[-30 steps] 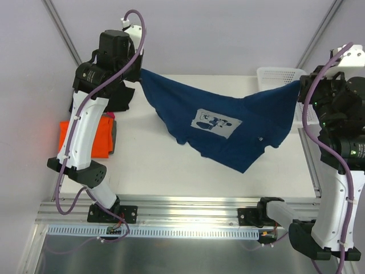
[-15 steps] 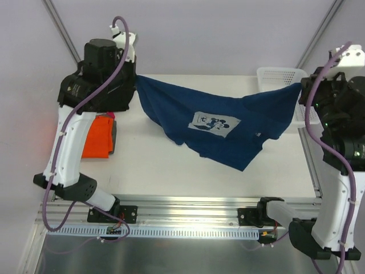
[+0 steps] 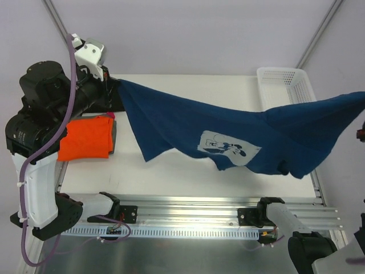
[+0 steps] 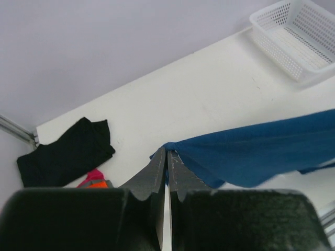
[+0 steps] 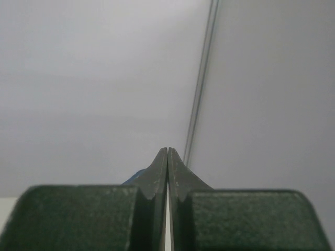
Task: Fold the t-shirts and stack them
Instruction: Flatten the tshirt out
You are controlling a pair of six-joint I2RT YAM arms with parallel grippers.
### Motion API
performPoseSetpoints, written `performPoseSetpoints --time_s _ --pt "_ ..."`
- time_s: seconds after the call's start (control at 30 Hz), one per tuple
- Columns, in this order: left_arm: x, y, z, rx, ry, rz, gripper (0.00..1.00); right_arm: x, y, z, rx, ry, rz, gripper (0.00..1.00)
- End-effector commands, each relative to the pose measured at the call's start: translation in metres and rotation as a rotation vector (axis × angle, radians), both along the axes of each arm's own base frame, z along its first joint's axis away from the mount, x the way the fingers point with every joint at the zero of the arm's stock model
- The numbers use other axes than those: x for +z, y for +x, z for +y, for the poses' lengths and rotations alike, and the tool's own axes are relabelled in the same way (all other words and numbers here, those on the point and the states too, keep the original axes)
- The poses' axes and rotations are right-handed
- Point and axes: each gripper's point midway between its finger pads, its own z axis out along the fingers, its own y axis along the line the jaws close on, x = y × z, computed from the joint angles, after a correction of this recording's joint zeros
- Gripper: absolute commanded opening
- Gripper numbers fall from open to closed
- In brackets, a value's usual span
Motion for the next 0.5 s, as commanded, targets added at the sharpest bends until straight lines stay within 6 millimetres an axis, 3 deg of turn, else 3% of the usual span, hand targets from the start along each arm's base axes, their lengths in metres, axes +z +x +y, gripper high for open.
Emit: performPoseSetpoints --time_s 0.0,0.07,0.17,0.33,0.37,0.47 --pt "0.042 0.003 0.003 0.002 0.006 -0.144 0.0 0.037 -0.007 -0.017 -0.117 -0.057 -0.109 0.01" --pt "0.046 0.006 0.005 0.017 0.009 -0.157 0.0 0.047 -0.003 -0.017 -0.124 -0.081 -0.134 0.0" --pt "0.04 0.02 0.007 0.069 0.007 -0.127 0.0 0.036 0.028 -0.01 -0.085 -0.094 -0.083 0.0" --pt "0.005 0.03 0.008 0.115 0.011 -0.032 0.0 -0.014 0.098 0.008 0.035 0.013 0.104 0.01" --pt "0.002 0.03 0.008 0.112 0.012 -0.026 0.0 -0.017 0.103 0.011 0.054 0.043 0.121 0.0" --pt "0.003 0.035 0.01 0.128 0.023 -0.04 0.0 -0.003 0.114 0.011 0.052 0.031 0.095 0.01"
